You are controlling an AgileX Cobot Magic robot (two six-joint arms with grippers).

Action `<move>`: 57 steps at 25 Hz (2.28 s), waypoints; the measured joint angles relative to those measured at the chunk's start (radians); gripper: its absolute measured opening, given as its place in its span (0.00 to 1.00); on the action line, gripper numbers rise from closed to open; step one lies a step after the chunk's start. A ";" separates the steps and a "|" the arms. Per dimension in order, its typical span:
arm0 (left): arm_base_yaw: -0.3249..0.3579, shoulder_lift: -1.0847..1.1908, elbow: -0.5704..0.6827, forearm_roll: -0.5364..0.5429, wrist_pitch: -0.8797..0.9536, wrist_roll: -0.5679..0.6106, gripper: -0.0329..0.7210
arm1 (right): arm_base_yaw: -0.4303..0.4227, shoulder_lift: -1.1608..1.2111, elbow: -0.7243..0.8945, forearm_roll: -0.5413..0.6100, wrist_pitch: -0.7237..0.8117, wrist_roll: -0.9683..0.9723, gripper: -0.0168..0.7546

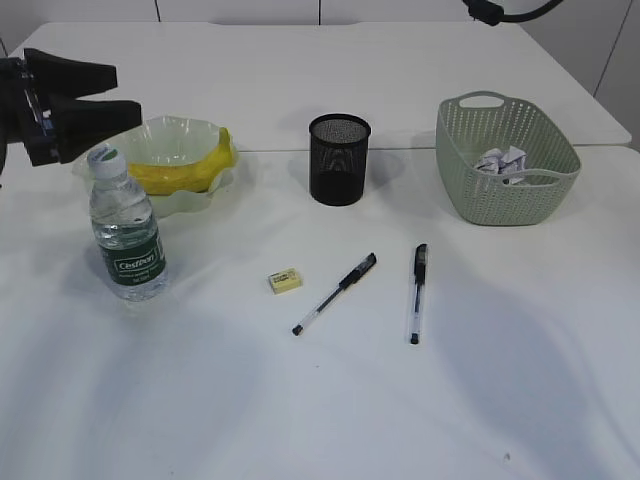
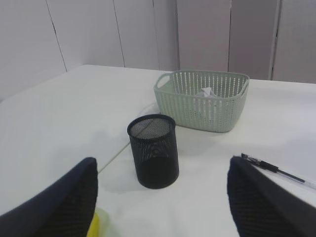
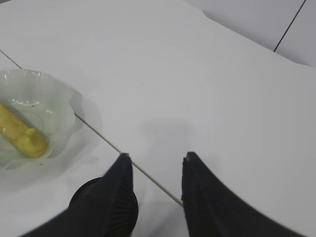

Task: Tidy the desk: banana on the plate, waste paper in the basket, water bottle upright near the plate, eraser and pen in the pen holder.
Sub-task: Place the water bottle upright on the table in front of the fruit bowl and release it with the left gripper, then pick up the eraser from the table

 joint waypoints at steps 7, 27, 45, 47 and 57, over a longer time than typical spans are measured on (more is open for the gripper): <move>0.000 -0.136 0.000 0.004 -0.014 -0.046 0.81 | 0.000 0.000 0.000 0.000 0.048 0.056 0.36; 0.000 -0.535 0.000 0.006 -0.512 -0.212 0.80 | 0.000 0.000 0.000 0.120 0.349 0.072 0.36; 0.000 -0.585 0.000 0.006 -0.510 -0.344 0.80 | 0.000 0.000 0.000 0.179 0.424 0.438 0.36; 0.000 -0.585 0.000 0.006 -0.510 -0.353 0.80 | 0.000 0.000 0.000 0.157 0.424 0.530 0.36; 0.000 -0.585 0.000 0.006 -0.510 -0.356 0.80 | 0.008 0.000 0.000 0.058 0.428 0.710 0.36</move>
